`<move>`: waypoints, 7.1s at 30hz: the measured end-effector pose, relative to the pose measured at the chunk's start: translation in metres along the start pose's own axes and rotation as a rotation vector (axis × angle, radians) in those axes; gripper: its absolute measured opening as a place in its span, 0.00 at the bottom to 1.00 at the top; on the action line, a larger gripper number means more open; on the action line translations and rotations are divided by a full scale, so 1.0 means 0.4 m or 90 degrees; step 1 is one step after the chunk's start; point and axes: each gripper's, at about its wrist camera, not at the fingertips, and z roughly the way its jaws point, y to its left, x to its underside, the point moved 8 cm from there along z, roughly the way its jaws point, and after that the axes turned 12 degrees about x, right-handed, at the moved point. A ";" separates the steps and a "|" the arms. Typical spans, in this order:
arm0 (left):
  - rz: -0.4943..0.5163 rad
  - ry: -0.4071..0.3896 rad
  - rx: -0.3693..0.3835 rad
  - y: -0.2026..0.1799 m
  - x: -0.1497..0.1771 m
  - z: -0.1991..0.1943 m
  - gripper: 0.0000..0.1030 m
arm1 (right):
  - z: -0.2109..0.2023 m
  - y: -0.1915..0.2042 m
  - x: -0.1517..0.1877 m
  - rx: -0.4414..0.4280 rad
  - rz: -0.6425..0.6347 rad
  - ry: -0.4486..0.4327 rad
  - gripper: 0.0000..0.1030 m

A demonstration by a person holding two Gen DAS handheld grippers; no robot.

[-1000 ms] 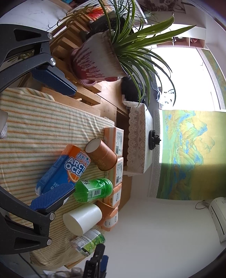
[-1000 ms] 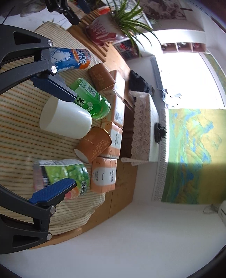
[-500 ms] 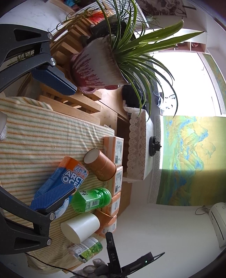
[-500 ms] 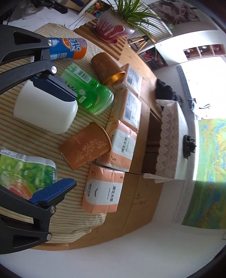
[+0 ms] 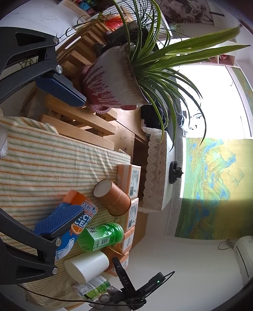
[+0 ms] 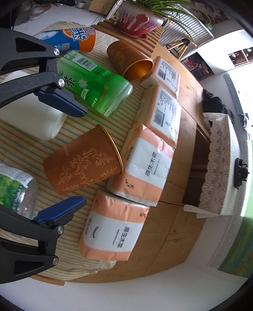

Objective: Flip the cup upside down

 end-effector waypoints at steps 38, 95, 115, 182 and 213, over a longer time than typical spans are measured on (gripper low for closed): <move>-0.008 0.007 -0.002 0.012 0.010 0.002 0.99 | -0.008 0.035 -0.015 0.049 -0.045 -0.018 0.61; 0.081 -0.001 0.076 -0.177 0.046 -0.087 0.99 | -0.206 0.258 0.421 -0.089 0.086 -0.074 0.61; 0.109 0.008 0.098 -0.258 0.075 -0.098 0.99 | -0.239 0.231 0.422 -0.091 0.119 -0.131 0.69; 0.130 0.065 0.133 -0.597 0.256 -0.042 0.67 | -0.296 0.001 0.706 -0.057 0.248 -0.248 0.69; 0.104 0.145 0.300 -0.531 0.194 0.017 0.64 | -0.255 0.021 0.661 -0.051 0.255 -0.221 0.69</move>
